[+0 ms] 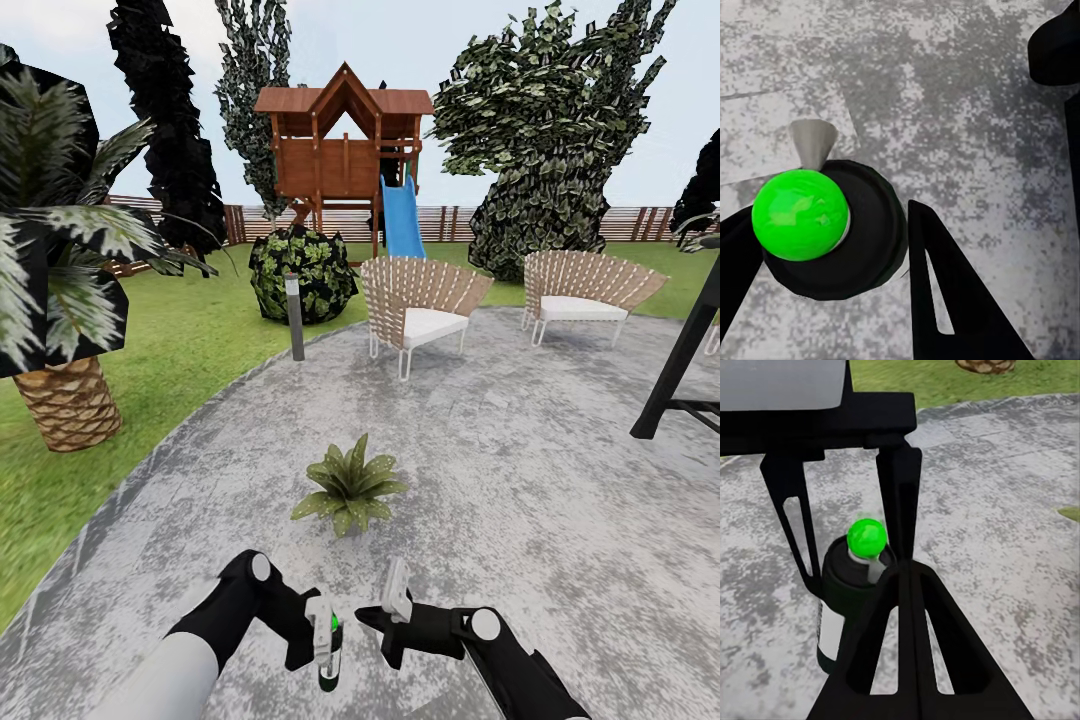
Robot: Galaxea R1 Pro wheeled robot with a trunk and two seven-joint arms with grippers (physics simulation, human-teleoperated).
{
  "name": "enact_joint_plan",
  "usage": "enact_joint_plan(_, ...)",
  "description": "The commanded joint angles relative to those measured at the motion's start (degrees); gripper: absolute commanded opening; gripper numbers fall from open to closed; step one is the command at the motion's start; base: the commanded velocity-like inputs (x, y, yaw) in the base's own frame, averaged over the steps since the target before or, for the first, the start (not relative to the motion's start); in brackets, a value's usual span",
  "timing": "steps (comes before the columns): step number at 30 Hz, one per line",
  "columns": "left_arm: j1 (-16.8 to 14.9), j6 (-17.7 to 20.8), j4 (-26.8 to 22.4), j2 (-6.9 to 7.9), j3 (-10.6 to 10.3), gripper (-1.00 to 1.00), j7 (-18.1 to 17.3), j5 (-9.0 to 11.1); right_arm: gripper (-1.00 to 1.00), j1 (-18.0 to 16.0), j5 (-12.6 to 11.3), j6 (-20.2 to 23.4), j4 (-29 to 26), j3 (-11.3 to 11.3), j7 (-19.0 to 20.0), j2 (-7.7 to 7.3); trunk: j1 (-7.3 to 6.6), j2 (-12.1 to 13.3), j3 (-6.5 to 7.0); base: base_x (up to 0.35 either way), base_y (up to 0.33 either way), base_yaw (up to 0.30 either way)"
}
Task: Pick up the pesticide atomizer in the garden and spray insectifuge to fully cover both potted plants in the garden.
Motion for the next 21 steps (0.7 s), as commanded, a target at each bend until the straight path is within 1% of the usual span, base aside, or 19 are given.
enact_joint_plan(1,0.0,-0.6,-0.1,-0.21,0.2,-1.00,-0.1,-0.4,-1.00,0.0,0.5,-0.3,-0.1,-0.1,0.0,-0.01,-0.01,0.0,-0.06,0.000,0.000,0.000)
enact_joint_plan(4,0.0,-0.6,-0.1,-0.47,0.2,-1.00,0.0,-0.3,-1.00,0.0,0.5,-0.3,-0.1,-0.1,0.0,-0.03,-0.01,0.0,-0.06,0.000,0.000,0.000)
enact_joint_plan(5,0.0,-0.6,-0.1,-0.53,0.2,-1.00,0.0,0.3,-1.00,0.0,0.5,-0.3,-0.1,-0.1,0.0,-0.04,-0.01,0.0,-0.06,0.000,0.000,0.000)
enact_joint_plan(7,-0.1,-0.7,0.0,-0.57,0.1,-1.00,-0.1,2.5,-1.00,0.0,0.5,-0.3,-0.1,-0.1,0.0,-0.04,-0.01,0.0,-0.06,0.000,0.000,0.000)
enact_joint_plan(8,-0.1,-0.7,0.0,-0.58,0.1,-1.00,-0.1,3.0,-1.00,0.0,0.5,-0.3,-0.1,-0.1,0.0,-0.04,-0.01,0.0,-0.06,0.000,0.000,0.000)
enact_joint_plan(10,-0.1,-0.7,0.0,-0.59,0.1,-1.00,-0.1,3.5,-1.00,0.0,0.5,-0.3,-0.1,-0.1,-0.1,-0.04,-0.01,0.0,-0.06,0.000,0.000,0.000)
enact_joint_plan(21,-0.1,-0.5,-0.1,-0.68,0.1,-1.00,0.4,3.7,-1.00,0.0,0.5,-0.3,-0.1,-0.1,-0.1,-0.04,-0.01,0.0,-0.06,0.000,0.000,0.000)
